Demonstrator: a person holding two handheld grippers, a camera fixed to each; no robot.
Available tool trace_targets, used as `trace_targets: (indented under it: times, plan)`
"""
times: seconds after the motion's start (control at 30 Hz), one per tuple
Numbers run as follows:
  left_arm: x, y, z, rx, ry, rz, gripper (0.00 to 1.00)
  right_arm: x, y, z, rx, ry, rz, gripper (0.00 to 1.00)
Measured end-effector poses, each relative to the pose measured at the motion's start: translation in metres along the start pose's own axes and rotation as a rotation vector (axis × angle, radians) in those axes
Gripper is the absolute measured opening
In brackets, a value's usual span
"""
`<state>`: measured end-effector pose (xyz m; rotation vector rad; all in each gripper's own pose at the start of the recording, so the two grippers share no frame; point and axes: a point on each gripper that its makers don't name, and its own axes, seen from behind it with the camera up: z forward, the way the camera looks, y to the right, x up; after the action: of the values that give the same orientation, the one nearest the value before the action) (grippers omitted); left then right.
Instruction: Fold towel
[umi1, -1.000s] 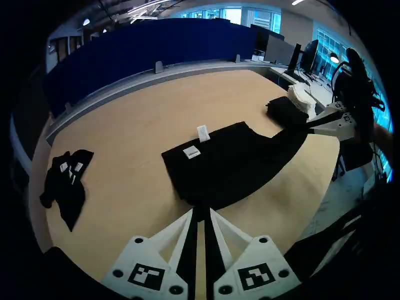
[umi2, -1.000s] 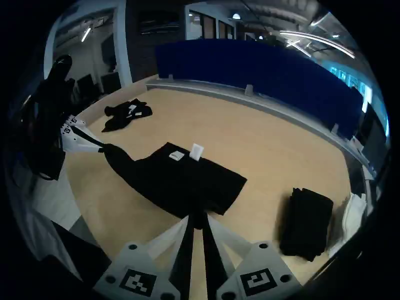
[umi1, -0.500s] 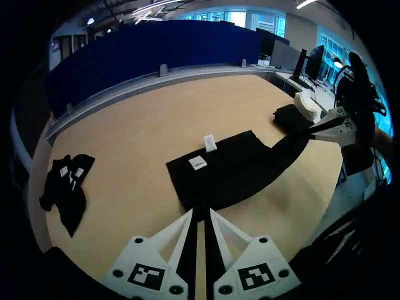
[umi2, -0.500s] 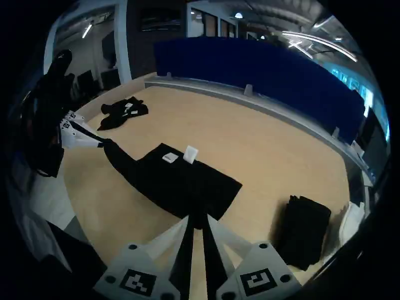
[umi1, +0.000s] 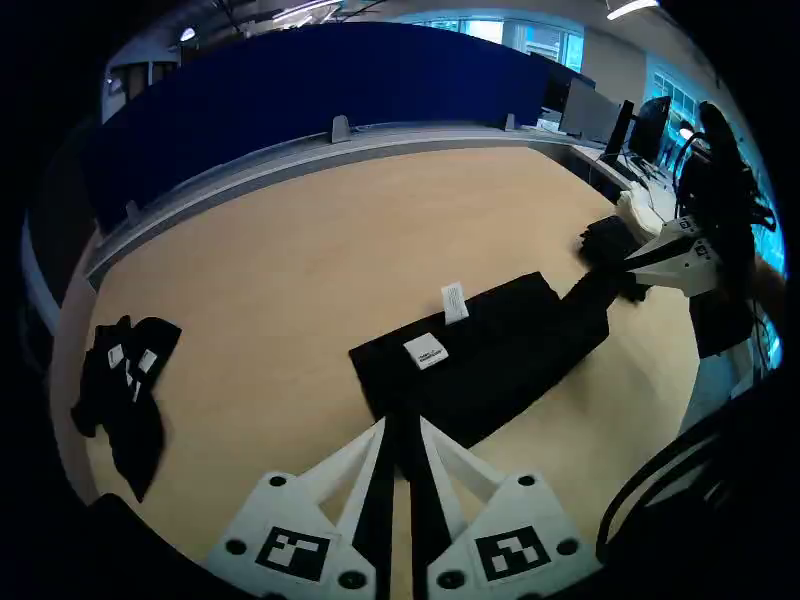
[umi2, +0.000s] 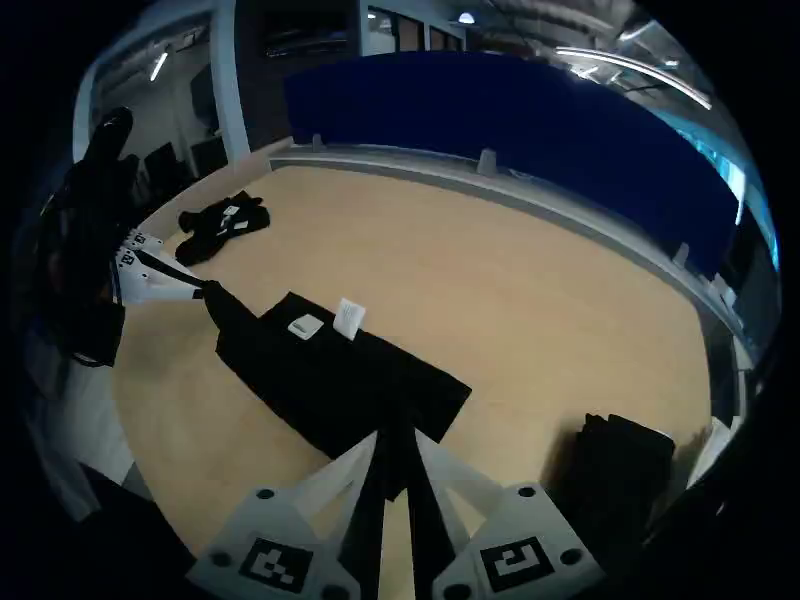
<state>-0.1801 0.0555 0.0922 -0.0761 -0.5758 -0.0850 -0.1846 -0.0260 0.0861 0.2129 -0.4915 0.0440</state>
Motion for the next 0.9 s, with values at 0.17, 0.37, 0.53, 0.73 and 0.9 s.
trace_targets:
  times: [0.17, 0.37, 0.53, 0.73, 0.9]
  plan:
    - [-0.002, -0.004, 0.012, -0.007, -0.011, -0.008, 0.09, -0.004, 0.004, 0.008, 0.004, -0.016, 0.012, 0.11]
    - [-0.008, -0.005, 0.022, -0.017, -0.025, -0.012, 0.09, -0.009, 0.007, 0.014, 0.003, -0.037, 0.009, 0.11]
    - [-0.013, -0.008, 0.037, -0.021, -0.038, -0.012, 0.09, -0.016, 0.011, 0.026, 0.003, -0.061, 0.011, 0.11]
    - [-0.016, -0.011, 0.057, -0.026, -0.046, -0.024, 0.09, -0.026, 0.018, 0.044, -0.004, -0.089, 0.033, 0.11]
    - [-0.016, -0.014, 0.069, -0.025, -0.044, -0.029, 0.09, -0.030, 0.023, 0.053, -0.007, -0.096, 0.069, 0.12]
